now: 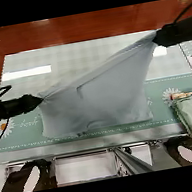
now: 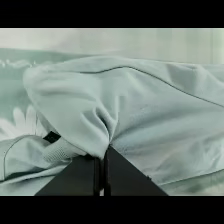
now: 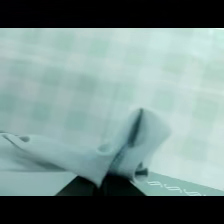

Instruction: Fold the shirts.

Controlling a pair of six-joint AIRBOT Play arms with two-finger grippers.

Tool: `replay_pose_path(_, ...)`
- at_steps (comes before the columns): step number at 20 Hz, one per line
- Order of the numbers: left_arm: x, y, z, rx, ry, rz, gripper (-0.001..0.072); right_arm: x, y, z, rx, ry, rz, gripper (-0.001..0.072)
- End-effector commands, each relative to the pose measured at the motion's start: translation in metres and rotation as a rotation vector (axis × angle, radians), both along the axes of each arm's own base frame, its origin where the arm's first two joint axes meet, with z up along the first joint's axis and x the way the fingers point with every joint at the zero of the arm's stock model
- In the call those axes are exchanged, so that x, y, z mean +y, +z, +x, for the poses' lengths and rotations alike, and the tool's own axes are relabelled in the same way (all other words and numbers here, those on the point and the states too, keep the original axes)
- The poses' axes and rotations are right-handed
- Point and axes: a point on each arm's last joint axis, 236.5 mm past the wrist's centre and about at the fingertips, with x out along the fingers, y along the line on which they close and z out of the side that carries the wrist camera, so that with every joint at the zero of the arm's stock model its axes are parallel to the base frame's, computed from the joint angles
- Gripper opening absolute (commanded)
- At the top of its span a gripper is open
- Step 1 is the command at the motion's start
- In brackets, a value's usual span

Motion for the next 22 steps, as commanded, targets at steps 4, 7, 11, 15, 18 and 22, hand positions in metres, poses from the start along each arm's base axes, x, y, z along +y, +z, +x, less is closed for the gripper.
replay_pose_path(4, -0.028, -0.051, 0.125, -0.005, 0.071, -0.047, 0.0018, -0.028, -0.072, 0.112, 0.107, -0.194, 0.206, 0.0030)
replay_pose_path(7, -0.053, -0.059, 0.159, 0.040, 0.012, -0.079, 0.0019, -0.023, -0.092, 0.138, 0.158, -0.219, 0.340, 0.0030)
replay_pose_path(11, -0.065, -0.054, 0.153, 0.149, -0.138, -0.089, 0.0704, -0.020, -0.103, 0.138, 0.237, -0.222, 0.497, 0.0619)
replay_pose_path(15, 0.025, -0.062, 0.095, 0.358, -0.202, 0.128, 0.0702, -0.091, -0.122, 0.065, 0.449, -0.198, 0.327, 0.0617)
replay_pose_path(18, 0.081, -0.081, 0.046, 0.432, -0.021, 0.112, 0.0702, -0.160, -0.146, -0.006, 0.581, -0.315, 0.156, 0.0616)
replay_pose_path(22, 0.083, -0.122, -0.024, 0.455, 0.297, -0.173, 0.0702, -0.152, -0.180, -0.046, 0.474, -0.513, 0.395, 0.0616)
